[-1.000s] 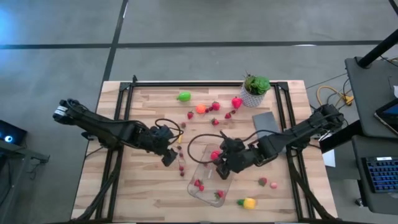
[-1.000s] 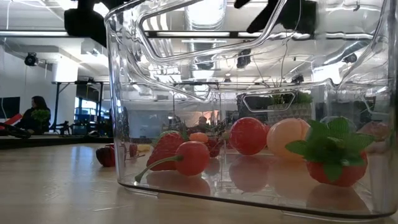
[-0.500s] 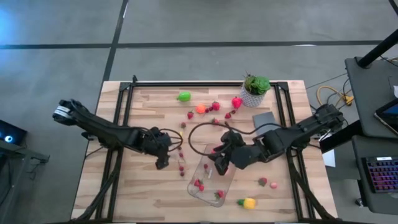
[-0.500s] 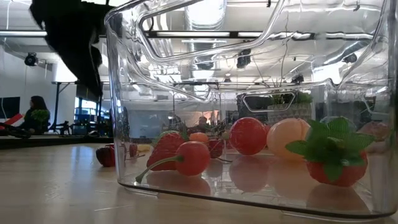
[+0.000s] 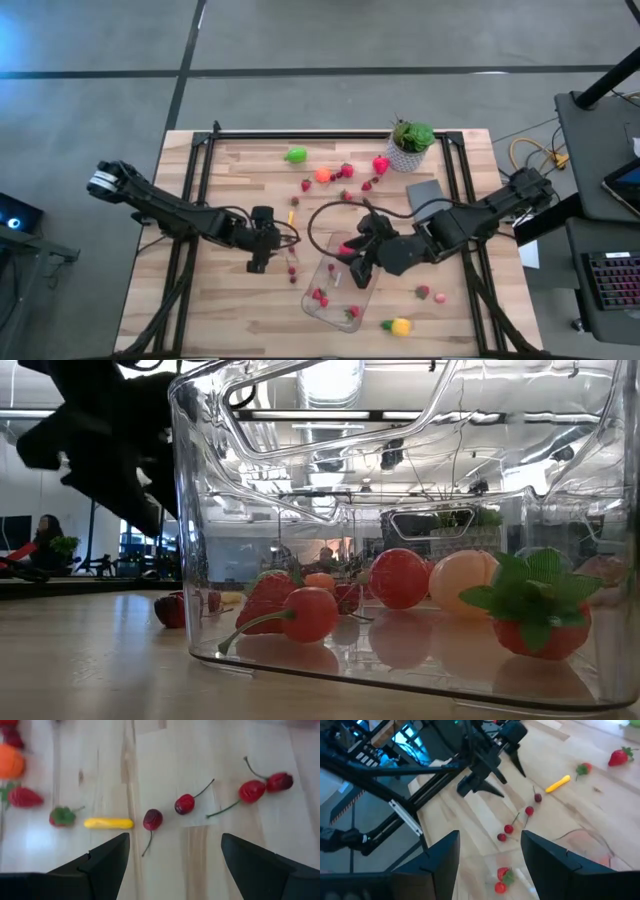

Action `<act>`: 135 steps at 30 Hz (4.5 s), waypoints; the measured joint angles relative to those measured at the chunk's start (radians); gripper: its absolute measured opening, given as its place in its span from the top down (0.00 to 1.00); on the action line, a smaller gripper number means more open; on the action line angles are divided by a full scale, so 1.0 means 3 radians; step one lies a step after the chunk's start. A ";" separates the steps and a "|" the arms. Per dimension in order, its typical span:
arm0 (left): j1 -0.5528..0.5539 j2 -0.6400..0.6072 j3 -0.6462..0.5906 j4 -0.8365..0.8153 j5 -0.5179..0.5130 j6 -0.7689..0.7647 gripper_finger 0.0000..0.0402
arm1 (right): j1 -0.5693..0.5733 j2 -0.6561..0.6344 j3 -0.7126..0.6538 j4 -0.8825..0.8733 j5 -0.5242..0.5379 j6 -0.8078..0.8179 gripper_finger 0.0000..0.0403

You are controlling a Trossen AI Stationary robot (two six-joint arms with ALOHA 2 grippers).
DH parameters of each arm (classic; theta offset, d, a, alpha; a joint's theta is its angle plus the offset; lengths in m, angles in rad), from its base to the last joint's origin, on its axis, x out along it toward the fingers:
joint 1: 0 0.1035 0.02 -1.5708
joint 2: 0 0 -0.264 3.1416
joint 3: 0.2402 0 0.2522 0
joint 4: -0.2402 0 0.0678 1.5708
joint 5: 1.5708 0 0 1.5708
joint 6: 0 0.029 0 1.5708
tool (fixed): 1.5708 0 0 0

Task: Pick and placing Produce into tupperware
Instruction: Put the red cherry into the transparent basket, then put the pink peach into the transparent basket

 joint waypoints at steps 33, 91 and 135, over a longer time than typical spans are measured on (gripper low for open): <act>0.0884 0.0695 0.0150 0.0553 0.0964 0.0502 0.47 | 0.0283 0.0013 -0.0315 -0.0145 0.0109 0.0286 0.50; 0.0852 0.0387 0.0764 0.0495 0.1637 0.0030 0.87 | 0.0274 -0.0098 -0.0315 -0.0300 0.0560 0.0289 0.50; 0.0433 0.1065 0.1399 -0.0728 0.1607 -0.1376 0.40 | 0.0737 -0.1025 -0.0318 -0.1818 0.0871 0.0713 0.50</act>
